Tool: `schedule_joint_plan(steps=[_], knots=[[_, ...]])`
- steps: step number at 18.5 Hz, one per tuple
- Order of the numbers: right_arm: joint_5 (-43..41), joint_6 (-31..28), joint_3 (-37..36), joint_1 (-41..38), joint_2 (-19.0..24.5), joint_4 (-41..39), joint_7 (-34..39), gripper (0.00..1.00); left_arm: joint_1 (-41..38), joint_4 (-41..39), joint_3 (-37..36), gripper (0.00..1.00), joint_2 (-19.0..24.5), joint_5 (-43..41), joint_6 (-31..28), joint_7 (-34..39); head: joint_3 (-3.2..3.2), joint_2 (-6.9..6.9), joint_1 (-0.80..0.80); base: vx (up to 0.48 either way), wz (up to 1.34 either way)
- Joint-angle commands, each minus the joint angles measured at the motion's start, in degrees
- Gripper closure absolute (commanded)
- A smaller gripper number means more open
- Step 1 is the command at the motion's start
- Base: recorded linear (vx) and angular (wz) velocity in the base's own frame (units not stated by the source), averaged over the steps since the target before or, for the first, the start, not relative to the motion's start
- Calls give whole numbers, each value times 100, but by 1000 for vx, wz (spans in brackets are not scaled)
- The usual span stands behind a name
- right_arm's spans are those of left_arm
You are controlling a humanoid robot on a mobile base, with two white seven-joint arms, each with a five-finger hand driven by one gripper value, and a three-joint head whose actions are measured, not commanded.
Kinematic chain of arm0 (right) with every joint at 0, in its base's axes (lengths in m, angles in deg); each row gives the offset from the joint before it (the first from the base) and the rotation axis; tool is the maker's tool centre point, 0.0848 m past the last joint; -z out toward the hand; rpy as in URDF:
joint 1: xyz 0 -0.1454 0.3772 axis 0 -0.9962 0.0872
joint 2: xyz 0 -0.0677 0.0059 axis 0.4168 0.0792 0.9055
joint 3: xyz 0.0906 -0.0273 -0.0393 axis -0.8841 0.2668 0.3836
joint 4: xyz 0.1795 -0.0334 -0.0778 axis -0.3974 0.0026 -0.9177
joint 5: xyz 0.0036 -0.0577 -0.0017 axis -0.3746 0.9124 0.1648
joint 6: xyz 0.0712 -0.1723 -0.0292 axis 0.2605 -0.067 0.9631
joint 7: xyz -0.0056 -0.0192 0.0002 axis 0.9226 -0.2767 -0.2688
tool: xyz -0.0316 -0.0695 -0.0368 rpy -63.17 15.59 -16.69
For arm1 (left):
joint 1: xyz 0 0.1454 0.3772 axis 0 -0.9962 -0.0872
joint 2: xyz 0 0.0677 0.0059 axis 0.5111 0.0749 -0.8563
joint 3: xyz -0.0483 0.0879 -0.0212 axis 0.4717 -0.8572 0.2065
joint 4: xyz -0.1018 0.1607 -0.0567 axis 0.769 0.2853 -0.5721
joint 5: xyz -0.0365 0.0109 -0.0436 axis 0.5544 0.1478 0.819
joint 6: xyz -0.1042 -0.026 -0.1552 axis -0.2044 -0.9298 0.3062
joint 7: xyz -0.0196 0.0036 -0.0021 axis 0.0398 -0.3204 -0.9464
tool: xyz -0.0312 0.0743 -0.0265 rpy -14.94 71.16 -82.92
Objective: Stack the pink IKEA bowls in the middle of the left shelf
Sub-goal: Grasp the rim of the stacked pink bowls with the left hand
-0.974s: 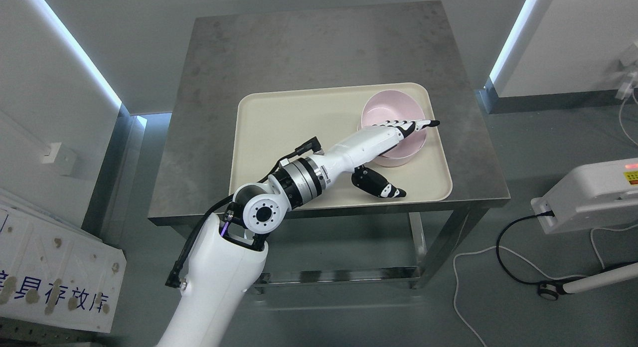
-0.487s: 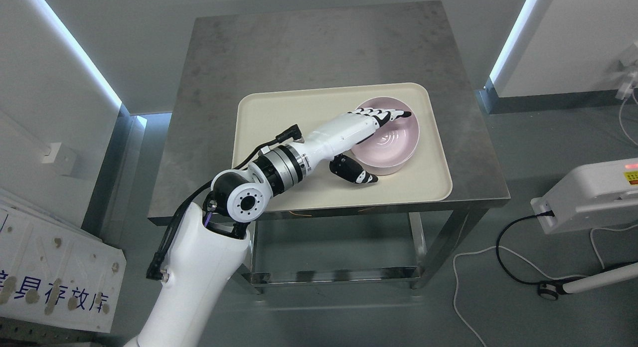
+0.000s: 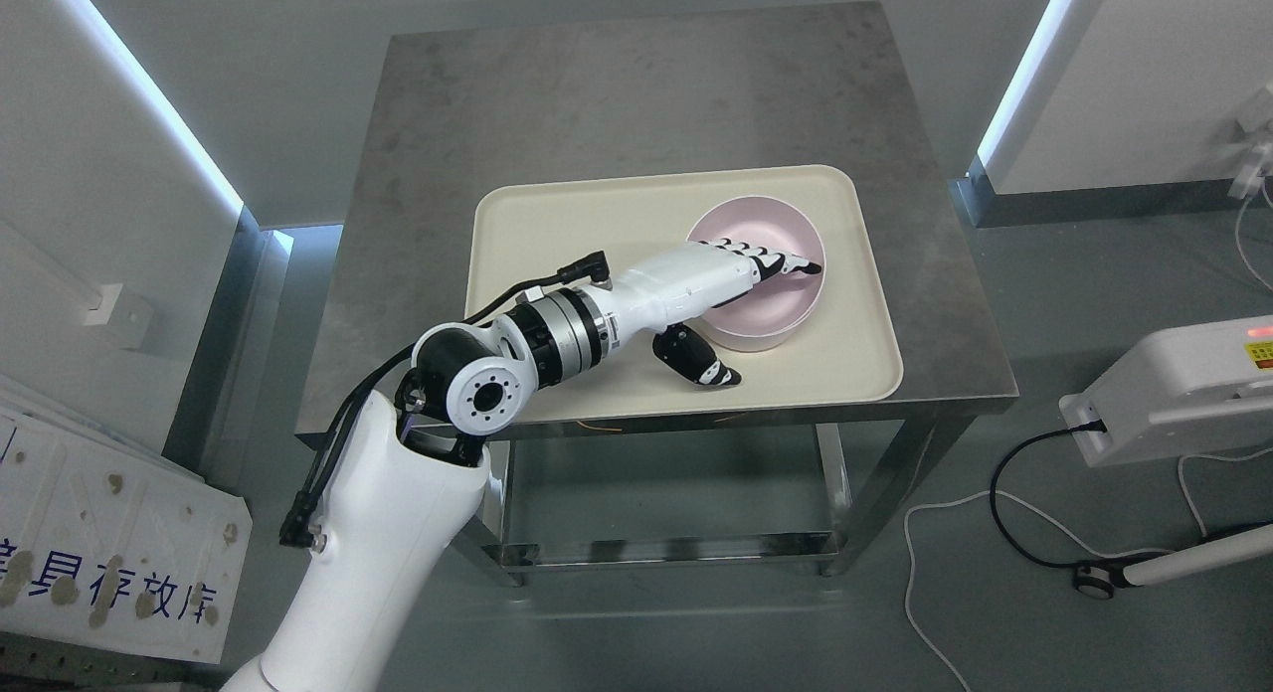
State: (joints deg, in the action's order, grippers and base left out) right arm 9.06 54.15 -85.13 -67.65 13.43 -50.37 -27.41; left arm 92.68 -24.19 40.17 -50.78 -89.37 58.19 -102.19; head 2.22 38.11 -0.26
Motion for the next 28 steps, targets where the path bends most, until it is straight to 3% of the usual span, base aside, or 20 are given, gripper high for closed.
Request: schedule_joint_plan(steps=[1, 5, 13, 18, 22, 23, 26, 28], knots=[[-9, -3, -26, 0, -100, -100, -4, 0, -28, -27, -182, 21, -426, -23, 16, -23, 0, 0, 0, 0, 0], [-9, -3, -26, 0, -100, -100, -4, 0, -20, 209, -156, 35, -436, -41, 34, -15, 0, 0, 0, 0, 0], [-9, -3, -26, 0, -100, -100, -4, 0, 270, 992, 266, 35, -445, -102, 500, 223, 0, 0, 0, 0, 0], [-9, -3, -26, 0, -100, -100, -4, 0, 200, 1001, 275, 50, -392, -102, 877, 179, 0, 0, 0, 0, 0], [-9, -3, -26, 0, -100, -100, -4, 0, 103, 1010, 284, 56, -357, -102, 1009, 170, 0, 0, 0, 0, 0], [-9, -3, -26, 0, -100, -100, -4, 0, 103, 1027, 310, 59, -348, -102, 1079, 170, 0, 0, 0, 0, 0], [-9, -3, -26, 0, -100, -100, -4, 0, 103, 1132, 591, 85, -357, -102, 1553, 135, 0, 0, 0, 0, 0], [-9, -3, -26, 0, -100, -100, -4, 0, 103, 1168, 679, 92, -365, -102, 1764, 135, 0, 0, 0, 0, 0]])
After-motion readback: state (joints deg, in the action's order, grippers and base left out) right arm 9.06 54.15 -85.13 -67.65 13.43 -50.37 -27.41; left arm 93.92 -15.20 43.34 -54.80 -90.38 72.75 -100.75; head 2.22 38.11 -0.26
